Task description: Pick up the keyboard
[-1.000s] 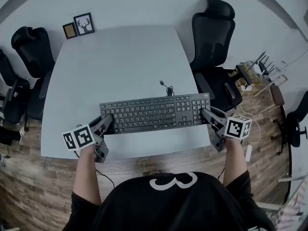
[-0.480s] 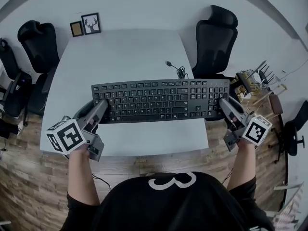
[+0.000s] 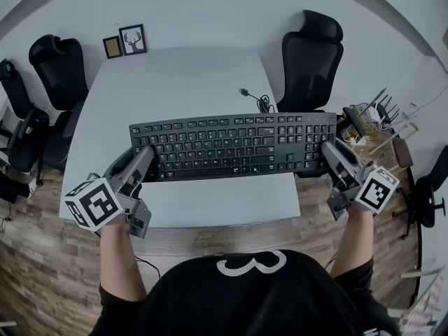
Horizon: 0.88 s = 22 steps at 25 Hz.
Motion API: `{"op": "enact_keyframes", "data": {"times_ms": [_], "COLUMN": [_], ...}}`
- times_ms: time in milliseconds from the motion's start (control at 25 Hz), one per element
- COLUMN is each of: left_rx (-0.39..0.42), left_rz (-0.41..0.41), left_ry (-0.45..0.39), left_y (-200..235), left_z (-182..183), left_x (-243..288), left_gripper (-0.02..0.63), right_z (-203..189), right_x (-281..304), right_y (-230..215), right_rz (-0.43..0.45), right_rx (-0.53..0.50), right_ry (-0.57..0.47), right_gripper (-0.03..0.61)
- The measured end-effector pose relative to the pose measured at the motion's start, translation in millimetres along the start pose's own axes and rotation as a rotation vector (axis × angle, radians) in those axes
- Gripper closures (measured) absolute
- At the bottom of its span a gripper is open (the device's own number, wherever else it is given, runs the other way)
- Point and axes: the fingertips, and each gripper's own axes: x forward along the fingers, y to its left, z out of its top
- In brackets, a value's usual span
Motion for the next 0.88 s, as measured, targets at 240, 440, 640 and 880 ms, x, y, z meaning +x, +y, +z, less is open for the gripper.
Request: {"op": "enact_keyframes", "data": {"times_ms": [240, 440, 640, 880], "left_rx": [-0.002, -0.010, -0.010, -0.017], "left_rz": [0.015, 0.022, 0.009, 0.015], "left_ry": [-0.001, 0.000, 0.009, 0.014], "left_y": [2.8, 1.3, 2.4, 3.8], "left_z": [-3.3, -1.1, -5.0, -4.5], "left_x": [2.2, -0.8, 4.3, 5.2], "left_gripper": [0.440, 0.439, 0.440, 0.440], "right_z": [-5.2, -2.7, -6.3, -5.9], "right_x": [2.2, 1.9, 1.7, 2.8], "right_y": [-7.7, -6.3, -8.8, -8.9], "right_rz": [-0.006, -0.006, -0.011, -0.012], "right_rx": [0.001, 0.002, 0.009, 0.017], "right_ry": [0.005, 0.008, -0.003, -0.006], "right_gripper": [0.420, 0.422, 0.422, 0.423]}}
